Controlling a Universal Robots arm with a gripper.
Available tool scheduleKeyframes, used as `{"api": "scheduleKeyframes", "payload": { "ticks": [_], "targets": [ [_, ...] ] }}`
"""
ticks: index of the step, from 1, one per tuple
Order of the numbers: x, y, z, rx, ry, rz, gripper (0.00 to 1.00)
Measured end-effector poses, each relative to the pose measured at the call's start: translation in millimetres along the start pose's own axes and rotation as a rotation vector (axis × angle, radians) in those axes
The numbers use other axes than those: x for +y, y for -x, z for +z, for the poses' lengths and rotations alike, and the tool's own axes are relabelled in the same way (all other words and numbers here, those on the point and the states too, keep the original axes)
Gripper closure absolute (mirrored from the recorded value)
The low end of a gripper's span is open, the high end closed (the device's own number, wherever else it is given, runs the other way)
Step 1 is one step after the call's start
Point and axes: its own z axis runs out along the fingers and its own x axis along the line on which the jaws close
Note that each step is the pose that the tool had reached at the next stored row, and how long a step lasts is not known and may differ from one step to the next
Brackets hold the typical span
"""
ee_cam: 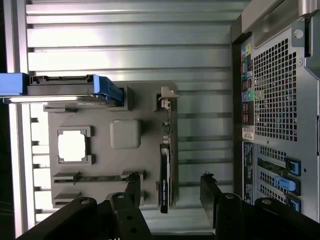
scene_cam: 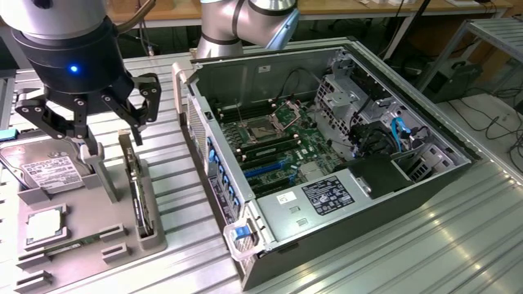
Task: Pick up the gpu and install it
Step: 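Pick up the gpu and move the gpu toward the slot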
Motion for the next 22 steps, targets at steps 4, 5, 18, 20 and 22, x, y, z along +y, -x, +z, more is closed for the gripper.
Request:
{"api": "scheduleKeyframes", "payload": {
  "ticks": [4,5,18,20,22],
  "targets": [
    [-0.2,0.0,2.3,0.0000,0.0000,0.000,0.40],
    [-0.2,0.0,2.8,0.0001,-0.0001,0.000,0.40],
    [-0.9,-0.2,9.1,0.0001,0.0000,0.000,0.40],
    [-1.1,-0.2,10.3,0.0000,0.0001,0.000,0.40],
    [-1.3,-0.2,11.2,0.0001,0.0001,0.000,0.40]
  ]
}}
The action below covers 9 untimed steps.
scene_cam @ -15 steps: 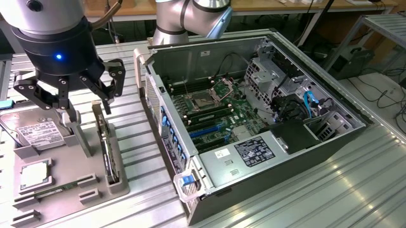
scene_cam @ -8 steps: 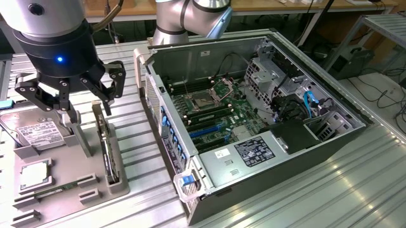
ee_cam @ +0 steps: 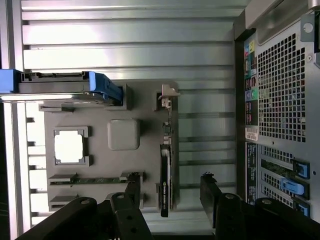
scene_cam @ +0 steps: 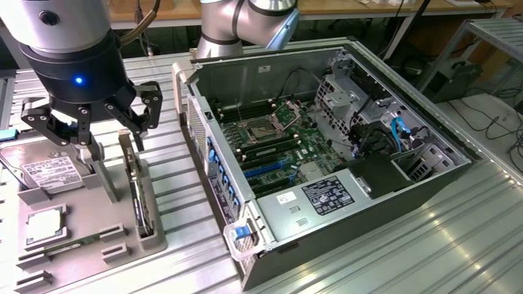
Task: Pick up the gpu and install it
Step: 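Pick up the gpu and move the gpu toward the slot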
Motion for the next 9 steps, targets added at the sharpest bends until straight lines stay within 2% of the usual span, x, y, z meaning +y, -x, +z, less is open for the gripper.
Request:
{"api": "scheduleKeyframes", "payload": {
  "ticks": [9],
  "targets": [
    [-1.0,-0.1,4.3,0.0001,0.0008,0.000,0.40]
  ]
}}
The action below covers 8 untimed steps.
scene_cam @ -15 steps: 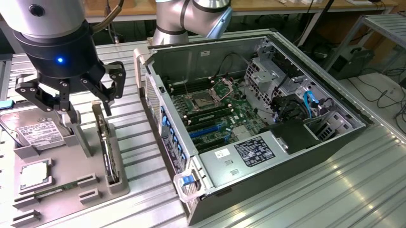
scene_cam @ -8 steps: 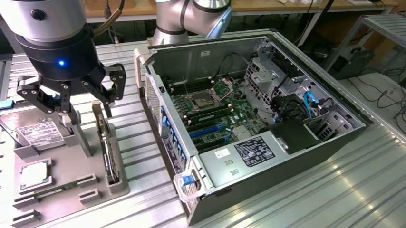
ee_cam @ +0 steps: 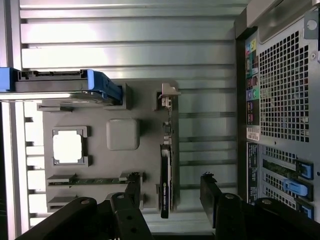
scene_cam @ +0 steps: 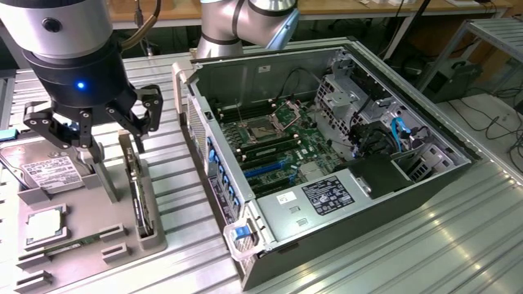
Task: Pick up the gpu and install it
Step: 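Pick up the gpu and move the gpu toward the slot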
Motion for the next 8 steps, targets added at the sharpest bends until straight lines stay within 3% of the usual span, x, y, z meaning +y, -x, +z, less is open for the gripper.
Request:
{"api": "scheduleKeyframes", "payload": {
  "ticks": [8],
  "targets": [
    [-0.8,-0.1,3.6,-0.0001,0.0006,0.000,0.40]
  ]
}}
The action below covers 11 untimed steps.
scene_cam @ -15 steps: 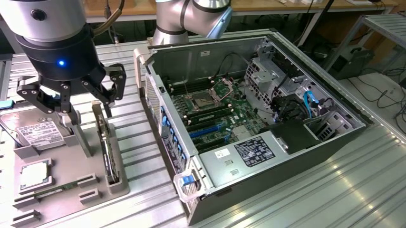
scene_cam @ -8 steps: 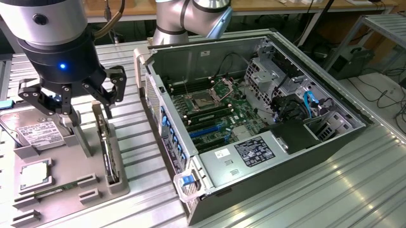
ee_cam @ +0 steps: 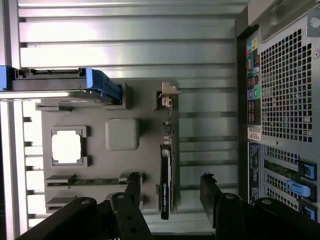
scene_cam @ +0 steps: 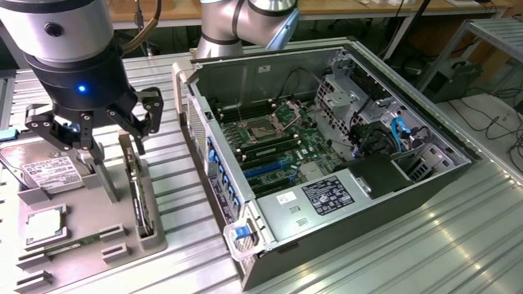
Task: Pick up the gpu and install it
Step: 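Pick up the gpu and move the gpu toward the slot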
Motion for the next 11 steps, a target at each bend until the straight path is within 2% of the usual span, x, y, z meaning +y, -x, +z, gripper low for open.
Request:
{"api": "scheduleKeyframes", "payload": {
  "ticks": [11],
  "targets": [
    [-0.8,-0.1,5.1,0.0000,0.0002,0.000,0.40]
  ]
}}
